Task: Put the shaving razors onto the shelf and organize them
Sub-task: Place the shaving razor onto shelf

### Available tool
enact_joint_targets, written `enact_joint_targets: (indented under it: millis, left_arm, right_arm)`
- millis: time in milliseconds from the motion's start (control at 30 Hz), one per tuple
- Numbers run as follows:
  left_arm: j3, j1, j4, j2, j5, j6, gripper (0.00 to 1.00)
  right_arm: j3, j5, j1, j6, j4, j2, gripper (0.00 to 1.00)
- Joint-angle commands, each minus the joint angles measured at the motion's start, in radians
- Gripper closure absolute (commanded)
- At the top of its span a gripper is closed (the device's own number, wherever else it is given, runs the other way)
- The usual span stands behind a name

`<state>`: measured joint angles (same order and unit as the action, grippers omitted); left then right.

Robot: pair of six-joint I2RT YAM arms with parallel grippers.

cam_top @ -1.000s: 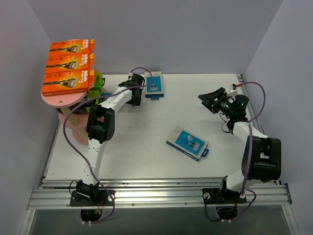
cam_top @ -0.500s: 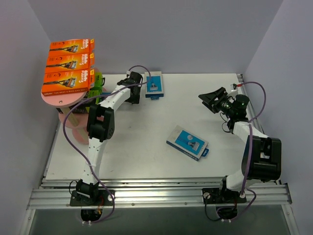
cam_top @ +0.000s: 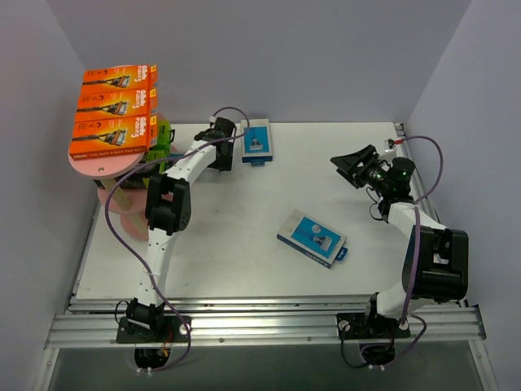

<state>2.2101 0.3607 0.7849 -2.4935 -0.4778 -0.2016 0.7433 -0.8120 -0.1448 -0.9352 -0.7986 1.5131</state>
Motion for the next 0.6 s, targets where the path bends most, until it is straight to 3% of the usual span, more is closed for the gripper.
enact_joint_targets:
  millis: [0, 567]
  left_arm:
    - [0.037, -0.017, 0.05, -0.047, 0.024, 0.005, 0.03]
    - [0.105, -0.034, 0.07, -0.08, 0.038, 0.011, 0.03]
  right_arm:
    - [-0.004, -0.016, -0.007, 0.006, -0.059, -0.021, 0.39]
    - [-0.001, -0.016, -0.01, 0.006, -0.054, -0.014, 0.39]
